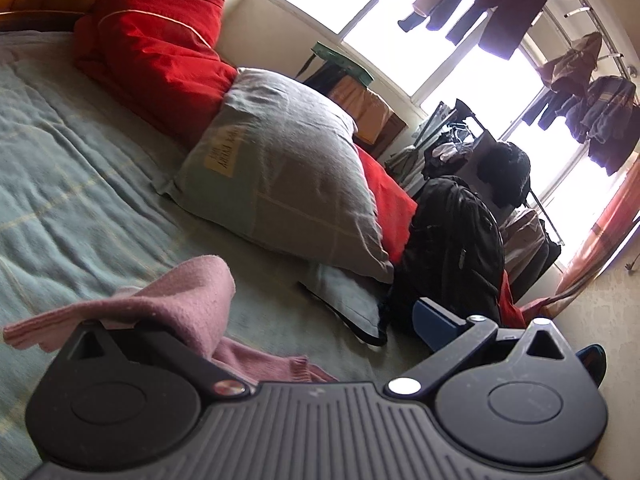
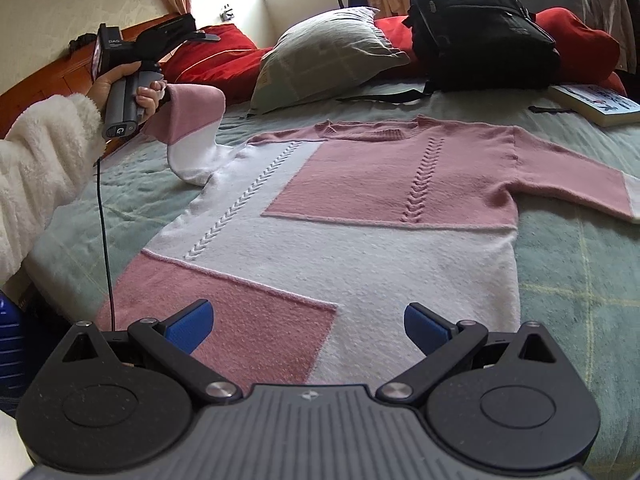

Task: Fold clothes
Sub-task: 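Lift the held pink sleeve off the bedspread with the left gripper, then carry the held sleeve across the sweater chest with the left gripper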

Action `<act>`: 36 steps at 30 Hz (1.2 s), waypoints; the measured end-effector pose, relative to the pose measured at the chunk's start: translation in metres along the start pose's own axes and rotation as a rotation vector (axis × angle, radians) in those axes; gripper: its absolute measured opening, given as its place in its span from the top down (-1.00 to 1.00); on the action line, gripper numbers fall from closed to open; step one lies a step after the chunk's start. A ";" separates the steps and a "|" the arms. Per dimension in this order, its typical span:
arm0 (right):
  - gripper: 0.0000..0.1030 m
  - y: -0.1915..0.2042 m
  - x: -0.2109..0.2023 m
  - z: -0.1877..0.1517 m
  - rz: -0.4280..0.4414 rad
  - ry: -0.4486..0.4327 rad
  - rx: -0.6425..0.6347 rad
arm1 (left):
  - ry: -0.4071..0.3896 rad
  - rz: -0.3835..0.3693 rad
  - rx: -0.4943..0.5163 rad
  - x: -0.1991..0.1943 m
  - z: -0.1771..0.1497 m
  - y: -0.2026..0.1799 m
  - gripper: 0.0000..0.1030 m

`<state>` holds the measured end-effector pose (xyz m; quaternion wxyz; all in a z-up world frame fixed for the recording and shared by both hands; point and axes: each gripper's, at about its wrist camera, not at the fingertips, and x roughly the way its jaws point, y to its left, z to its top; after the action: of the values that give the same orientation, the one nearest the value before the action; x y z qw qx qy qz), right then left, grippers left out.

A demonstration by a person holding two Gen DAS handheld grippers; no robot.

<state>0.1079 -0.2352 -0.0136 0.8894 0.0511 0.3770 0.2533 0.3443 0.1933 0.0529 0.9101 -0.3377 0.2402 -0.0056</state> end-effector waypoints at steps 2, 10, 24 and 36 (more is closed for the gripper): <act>-1.00 -0.004 -0.002 -0.002 0.001 -0.004 0.009 | 0.005 -0.002 0.002 0.004 -0.003 -0.007 -0.99; -1.00 -0.021 -0.007 -0.008 0.008 -0.016 0.047 | 0.027 -0.014 0.015 0.018 -0.013 -0.034 -0.99; -1.00 -0.037 -0.012 -0.015 0.006 -0.022 0.078 | 0.086 -0.041 0.062 0.051 -0.042 -0.083 -0.99; -1.00 -0.047 -0.012 -0.017 0.009 -0.022 0.098 | 0.140 -0.049 0.096 0.074 -0.065 -0.104 -0.99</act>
<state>0.1081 -0.2832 -0.0311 0.8888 0.0988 0.3790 0.2378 0.3973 0.0604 0.0423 0.9058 -0.2983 0.2942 -0.0629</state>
